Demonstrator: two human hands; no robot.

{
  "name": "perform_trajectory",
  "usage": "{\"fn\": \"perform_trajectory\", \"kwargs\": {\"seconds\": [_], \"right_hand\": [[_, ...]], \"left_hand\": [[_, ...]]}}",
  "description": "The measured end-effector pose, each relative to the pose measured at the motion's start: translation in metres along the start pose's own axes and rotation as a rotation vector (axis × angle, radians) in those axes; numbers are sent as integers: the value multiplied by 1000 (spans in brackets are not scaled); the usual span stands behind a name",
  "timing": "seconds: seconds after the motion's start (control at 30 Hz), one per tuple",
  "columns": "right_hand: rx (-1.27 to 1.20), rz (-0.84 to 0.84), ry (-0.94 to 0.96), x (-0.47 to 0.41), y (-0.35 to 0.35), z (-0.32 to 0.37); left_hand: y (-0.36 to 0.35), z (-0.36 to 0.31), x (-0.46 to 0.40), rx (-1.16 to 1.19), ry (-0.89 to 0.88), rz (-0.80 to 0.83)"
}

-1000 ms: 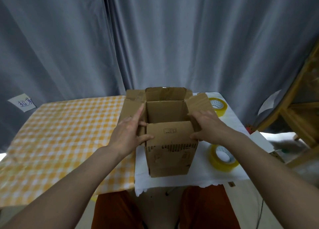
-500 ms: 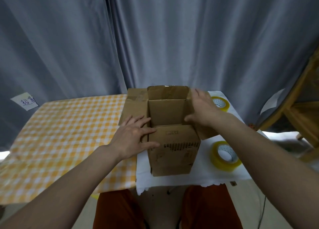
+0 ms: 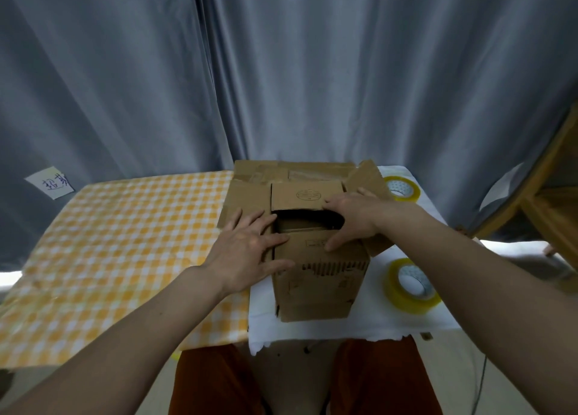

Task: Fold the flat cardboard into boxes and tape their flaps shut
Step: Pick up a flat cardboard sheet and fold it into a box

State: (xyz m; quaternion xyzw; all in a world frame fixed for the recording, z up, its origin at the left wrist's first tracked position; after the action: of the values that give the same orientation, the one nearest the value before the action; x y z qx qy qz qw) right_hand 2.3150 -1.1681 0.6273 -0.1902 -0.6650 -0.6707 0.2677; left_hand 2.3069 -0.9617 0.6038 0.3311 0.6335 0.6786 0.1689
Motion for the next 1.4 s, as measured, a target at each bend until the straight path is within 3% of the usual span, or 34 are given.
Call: {"fn": "perform_trajectory", "kwargs": {"seconds": [0.17, 0.27, 0.33, 0.37, 0.47, 0.73, 0.87, 0.93, 1.0, 1.07, 1.23, 1.4], "right_hand": [[-5, 5, 15, -1, -1, 1], [-16, 1, 12, 0, -2, 1], [-38, 4, 5, 0, -3, 1], [-47, 1, 4, 1, -3, 1], [-44, -20, 13, 2, -4, 3], [26, -93, -6, 9, -1, 5], [16, -371, -98, 30, 20, -5], [-174, -568, -174, 45, 31, -20], [-416, -636, -183, 53, 30, -34], [-585, -586, -127, 49, 21, -37], [-604, -363, -5, 17, -16, -18], [-813, -356, 30, 6, -38, -8]], "left_hand": [[7, 2, 8, 13, 177, -92], [17, 15, 16, 560, 256, -219], [24, 10, 13, 910, 72, -244], [25, 4, 9, 960, -4, -210], [18, -21, 0, 835, -180, -40], [-12, -38, -14, 348, -49, 141], [-14, -36, -18, 301, -31, 118], [-15, -35, -18, 297, -32, 114], [-15, -36, -18, 302, -34, 115], [-15, -36, -19, 301, -35, 121], [-16, -36, -21, 302, -39, 115], [-21, -33, -19, 350, 15, 136]]}}
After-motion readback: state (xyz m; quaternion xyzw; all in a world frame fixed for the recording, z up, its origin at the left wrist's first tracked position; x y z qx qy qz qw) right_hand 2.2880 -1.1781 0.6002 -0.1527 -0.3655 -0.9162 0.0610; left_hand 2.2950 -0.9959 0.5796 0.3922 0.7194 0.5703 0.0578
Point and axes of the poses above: each hand's wrist, its own x-axis away from the middle knuckle, its own y-axis out of the back of the hand, z = x × y, the point moved 5 cm from there along -x, towards the middle knuckle, and after that the axes turned 15 degrees about z, right-handed, at the moved point
